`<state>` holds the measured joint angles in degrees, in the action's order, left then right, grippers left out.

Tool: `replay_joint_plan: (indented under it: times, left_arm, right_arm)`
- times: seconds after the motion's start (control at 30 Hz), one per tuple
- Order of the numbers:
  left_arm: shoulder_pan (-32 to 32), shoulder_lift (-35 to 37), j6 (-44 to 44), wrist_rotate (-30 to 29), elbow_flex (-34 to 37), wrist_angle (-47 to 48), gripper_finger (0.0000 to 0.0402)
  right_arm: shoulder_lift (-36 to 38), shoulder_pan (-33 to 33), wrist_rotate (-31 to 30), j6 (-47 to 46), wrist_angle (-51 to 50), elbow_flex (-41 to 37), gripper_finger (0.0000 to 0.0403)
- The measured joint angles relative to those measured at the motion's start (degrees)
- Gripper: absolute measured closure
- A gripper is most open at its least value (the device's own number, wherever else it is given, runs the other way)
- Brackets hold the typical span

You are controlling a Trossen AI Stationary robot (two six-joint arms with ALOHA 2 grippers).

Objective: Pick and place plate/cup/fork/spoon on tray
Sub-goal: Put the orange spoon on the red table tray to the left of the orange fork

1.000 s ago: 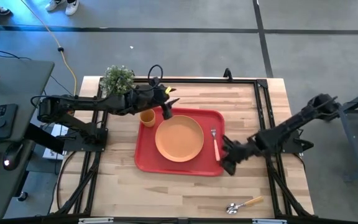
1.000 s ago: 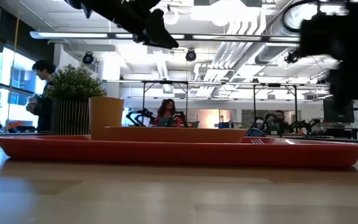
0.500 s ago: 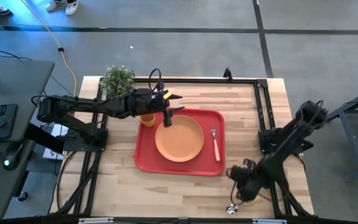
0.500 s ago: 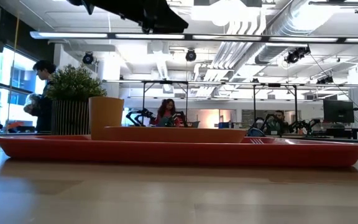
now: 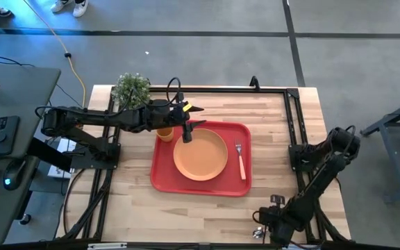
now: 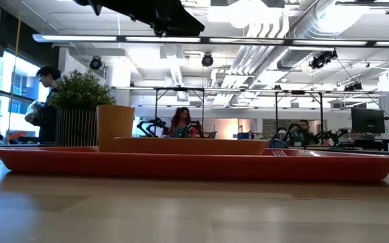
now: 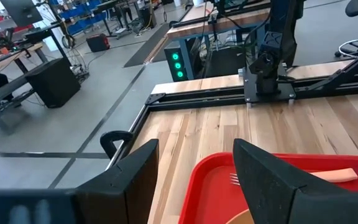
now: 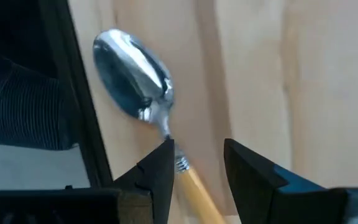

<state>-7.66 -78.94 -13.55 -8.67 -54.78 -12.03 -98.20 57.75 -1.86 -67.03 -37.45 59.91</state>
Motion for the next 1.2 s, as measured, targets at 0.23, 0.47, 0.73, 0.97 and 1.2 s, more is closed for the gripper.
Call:
replay_joint_plan:
  times: [0.23,0.47,0.73,0.97,1.2]
  left_arm:
    - [0.0,0.0,0.01,-0.02,0.01,0.09,0.0206]
    - [0.0,-0.01,0.06,-0.04,0.01,0.11,0.0206]
    - [0.0,-0.02,0.05,-0.07,0.0,0.13,0.0206]
    - [0.0,-0.02,-0.05,-0.07,0.0,0.18,0.0206]
    - [0.0,-0.02,-3.24,-0.09,0.01,0.18,0.0206]
  right_arm:
    - [-3.04,2.79,-0.99,2.81,4.64,-0.8,0.0274]
    - [-5.76,4.09,-1.38,5.47,4.4,-0.59,0.0274]
    - [-5.96,2.5,-3.24,11.87,1.35,-0.6,0.0318]
    - [-5.98,0.14,0.99,14.37,1.02,-0.65,0.0389]
    - [-6.07,0.14,-1.71,11.63,0.6,-0.73,0.0369]
